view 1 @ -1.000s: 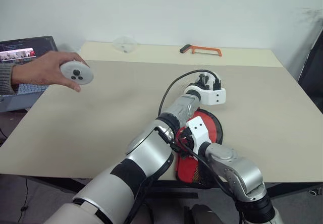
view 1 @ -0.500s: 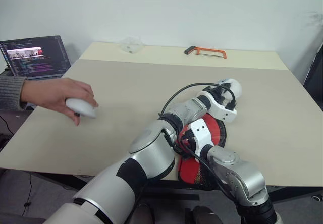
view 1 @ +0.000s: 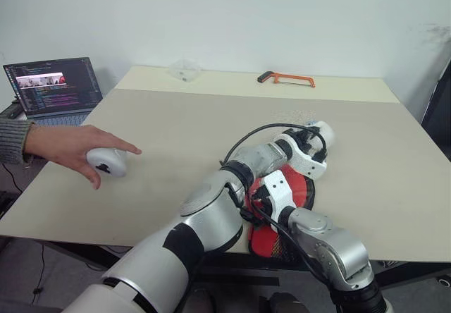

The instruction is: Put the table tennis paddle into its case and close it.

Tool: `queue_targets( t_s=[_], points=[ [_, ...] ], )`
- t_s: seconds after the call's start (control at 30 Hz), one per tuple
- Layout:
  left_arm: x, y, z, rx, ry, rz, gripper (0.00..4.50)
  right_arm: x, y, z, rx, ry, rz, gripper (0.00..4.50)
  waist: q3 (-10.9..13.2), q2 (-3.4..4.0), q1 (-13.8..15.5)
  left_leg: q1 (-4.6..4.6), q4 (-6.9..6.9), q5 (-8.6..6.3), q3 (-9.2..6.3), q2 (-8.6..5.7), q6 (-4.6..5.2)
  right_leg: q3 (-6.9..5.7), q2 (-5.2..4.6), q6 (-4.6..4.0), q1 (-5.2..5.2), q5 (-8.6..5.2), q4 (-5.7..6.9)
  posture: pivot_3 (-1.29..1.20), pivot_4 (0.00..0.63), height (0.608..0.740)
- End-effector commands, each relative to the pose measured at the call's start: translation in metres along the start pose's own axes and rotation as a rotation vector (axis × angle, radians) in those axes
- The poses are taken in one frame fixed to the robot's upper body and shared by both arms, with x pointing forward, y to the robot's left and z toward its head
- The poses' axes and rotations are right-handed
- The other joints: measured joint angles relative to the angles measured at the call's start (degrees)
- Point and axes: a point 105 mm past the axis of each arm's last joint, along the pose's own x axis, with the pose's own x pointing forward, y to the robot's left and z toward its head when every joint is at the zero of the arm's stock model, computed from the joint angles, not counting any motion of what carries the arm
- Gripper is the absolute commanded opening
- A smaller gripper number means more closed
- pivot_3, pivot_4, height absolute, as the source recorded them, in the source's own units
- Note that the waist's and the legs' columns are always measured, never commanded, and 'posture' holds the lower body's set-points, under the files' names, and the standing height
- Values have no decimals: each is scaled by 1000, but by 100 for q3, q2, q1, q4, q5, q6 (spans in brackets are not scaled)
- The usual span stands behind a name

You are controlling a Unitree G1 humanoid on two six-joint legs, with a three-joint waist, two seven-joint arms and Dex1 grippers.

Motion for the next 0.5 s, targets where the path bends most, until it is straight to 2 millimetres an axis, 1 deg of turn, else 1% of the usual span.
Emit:
queue_targets(
  t_s=[0.03,0.2,0.23,0.33,0.47,0.5],
  points=[
    [14,12,53,-131,-129,45,2360,12,3,-33,48,162,28,4500,1,-1,-2,0,0,0,0,0,0,0,0,0,0,0,0,0,150,740],
    [13,15,42,-140,-104,46,4220,13,2,-33,40,167,34,4500,1,-1,-13,0,0,0,1,0,0,1,1,1,0,1,1,0,150,740],
    [12,14,38,-151,-100,27,4482,14,0,-32,33,166,34,4500,1,-1,-15,0,0,0,1,0,0,1,1,2,0,1,2,0,150,740],
    [7,11,29,-219,-116,-20,4482,14,-5,-30,27,163,33,4500,2,-1,-30,2,0,1,1,0,1,3,2,5,-1,4,3,0,150,740],
    [-2,17,19,-351,-170,-43,4482,13,-12,-31,16,169,43,4500,2,-1,-37,8,0,1,2,2,1,6,4,-2,0,8,5,0,150,740],
    [-5,19,15,-407,-181,-59,4482,13,-14,-30,5,170,46,4500,2,-1,-39,9,0,1,2,3,1,8,4,-4,1,9,5,0,150,740]
  ],
)
